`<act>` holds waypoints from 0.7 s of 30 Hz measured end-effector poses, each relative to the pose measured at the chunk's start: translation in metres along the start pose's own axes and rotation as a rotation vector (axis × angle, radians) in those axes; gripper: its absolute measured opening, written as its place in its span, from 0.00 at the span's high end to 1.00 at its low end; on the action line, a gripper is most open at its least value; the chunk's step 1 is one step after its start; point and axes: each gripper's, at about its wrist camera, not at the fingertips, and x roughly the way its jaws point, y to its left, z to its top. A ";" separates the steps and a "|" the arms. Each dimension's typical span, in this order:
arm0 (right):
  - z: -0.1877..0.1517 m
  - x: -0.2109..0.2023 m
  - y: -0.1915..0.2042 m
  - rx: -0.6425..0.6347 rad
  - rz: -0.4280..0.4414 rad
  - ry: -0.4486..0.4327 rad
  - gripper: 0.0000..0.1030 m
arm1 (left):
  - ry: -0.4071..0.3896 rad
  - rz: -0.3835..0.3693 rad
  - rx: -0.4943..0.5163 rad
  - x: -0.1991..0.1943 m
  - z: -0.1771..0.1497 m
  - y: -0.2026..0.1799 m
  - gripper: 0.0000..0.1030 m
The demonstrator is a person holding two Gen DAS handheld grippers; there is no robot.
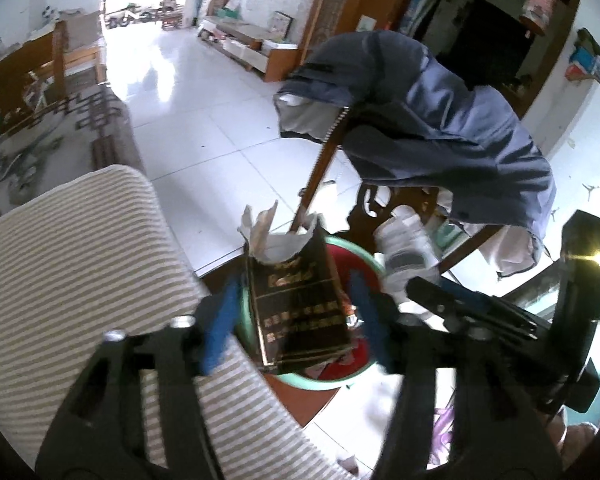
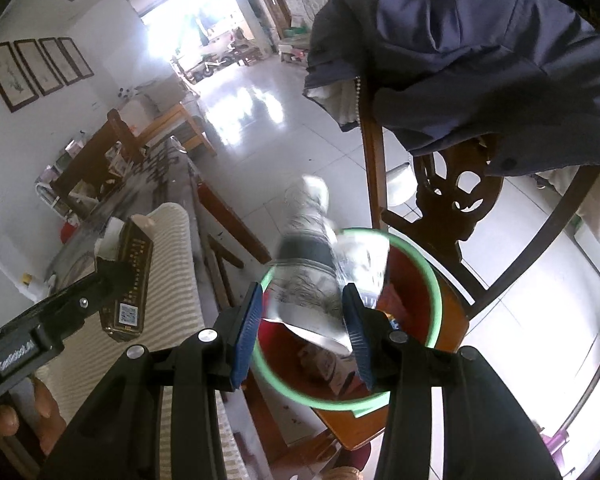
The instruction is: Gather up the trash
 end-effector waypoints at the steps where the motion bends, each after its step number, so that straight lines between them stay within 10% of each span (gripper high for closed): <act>1: 0.000 0.001 -0.002 0.010 0.003 0.000 0.49 | -0.011 0.004 0.000 0.000 0.001 -0.001 0.23; 3: 0.001 0.001 -0.006 0.024 -0.002 -0.008 0.33 | -0.036 0.002 -0.001 -0.004 0.001 -0.002 0.20; 21: -0.010 -0.052 0.107 -0.187 -0.008 -0.369 0.07 | -0.406 0.287 -0.039 -0.121 0.005 0.073 0.05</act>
